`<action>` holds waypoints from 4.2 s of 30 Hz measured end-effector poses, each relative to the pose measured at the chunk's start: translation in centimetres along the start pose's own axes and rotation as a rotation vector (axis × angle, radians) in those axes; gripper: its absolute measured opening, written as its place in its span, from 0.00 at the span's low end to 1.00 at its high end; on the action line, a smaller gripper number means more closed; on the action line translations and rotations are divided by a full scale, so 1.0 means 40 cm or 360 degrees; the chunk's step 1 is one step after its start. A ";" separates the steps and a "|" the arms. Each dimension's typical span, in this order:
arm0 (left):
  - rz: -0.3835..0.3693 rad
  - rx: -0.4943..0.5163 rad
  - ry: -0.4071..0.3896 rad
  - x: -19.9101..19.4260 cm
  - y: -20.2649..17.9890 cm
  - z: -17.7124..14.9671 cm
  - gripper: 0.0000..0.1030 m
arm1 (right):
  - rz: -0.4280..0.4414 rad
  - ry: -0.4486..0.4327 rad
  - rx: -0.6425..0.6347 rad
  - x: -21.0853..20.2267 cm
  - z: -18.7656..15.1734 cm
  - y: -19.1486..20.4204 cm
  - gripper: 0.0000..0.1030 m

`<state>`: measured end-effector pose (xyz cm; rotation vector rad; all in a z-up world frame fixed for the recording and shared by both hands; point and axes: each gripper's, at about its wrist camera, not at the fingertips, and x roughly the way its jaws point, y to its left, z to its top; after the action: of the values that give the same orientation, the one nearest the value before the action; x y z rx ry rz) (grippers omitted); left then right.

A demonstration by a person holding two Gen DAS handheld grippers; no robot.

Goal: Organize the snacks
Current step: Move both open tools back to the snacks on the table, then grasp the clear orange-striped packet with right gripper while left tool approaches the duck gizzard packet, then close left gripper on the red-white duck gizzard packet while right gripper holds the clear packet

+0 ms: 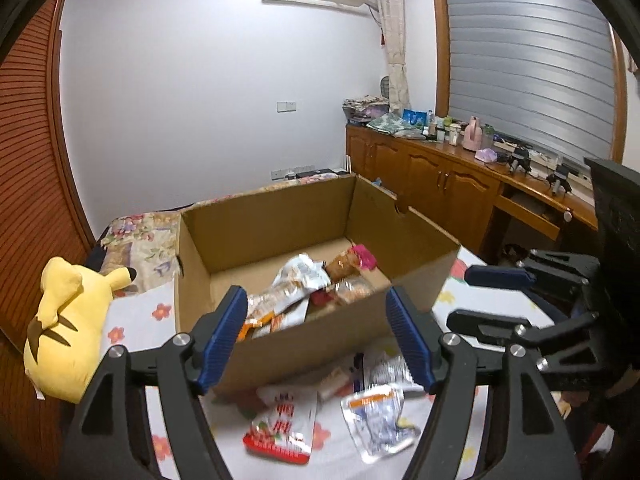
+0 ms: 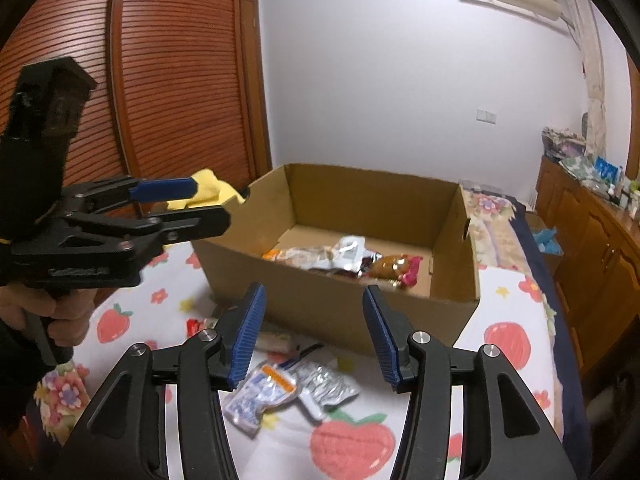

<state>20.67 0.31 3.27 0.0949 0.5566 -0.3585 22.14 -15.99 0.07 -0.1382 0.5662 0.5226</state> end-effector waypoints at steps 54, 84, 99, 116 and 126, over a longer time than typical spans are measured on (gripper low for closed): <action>0.0108 -0.0191 0.0470 0.172 0.097 -0.328 0.70 | -0.0004 0.0497 -0.0079 0.235 -0.207 0.126 0.57; 0.0071 -0.0127 0.0402 0.156 0.084 -0.281 0.70 | 0.0117 0.0414 -0.0019 0.134 -0.264 0.109 0.24; -0.0051 0.0023 0.0579 0.244 0.062 -0.245 0.70 | 0.0111 0.0410 -0.0033 0.141 -0.262 0.117 0.26; -0.0036 0.0002 0.0541 0.230 0.082 -0.288 0.56 | 0.0102 0.0411 -0.0042 0.146 -0.261 0.112 0.27; -0.0032 -0.0059 0.0469 0.166 0.095 -0.297 0.40 | 0.0098 0.0414 -0.0049 0.149 -0.263 0.113 0.27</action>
<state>21.32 4.00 -10.33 0.1074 0.8559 -0.3559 19.13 -12.30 -11.91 -0.2206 0.8180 0.5776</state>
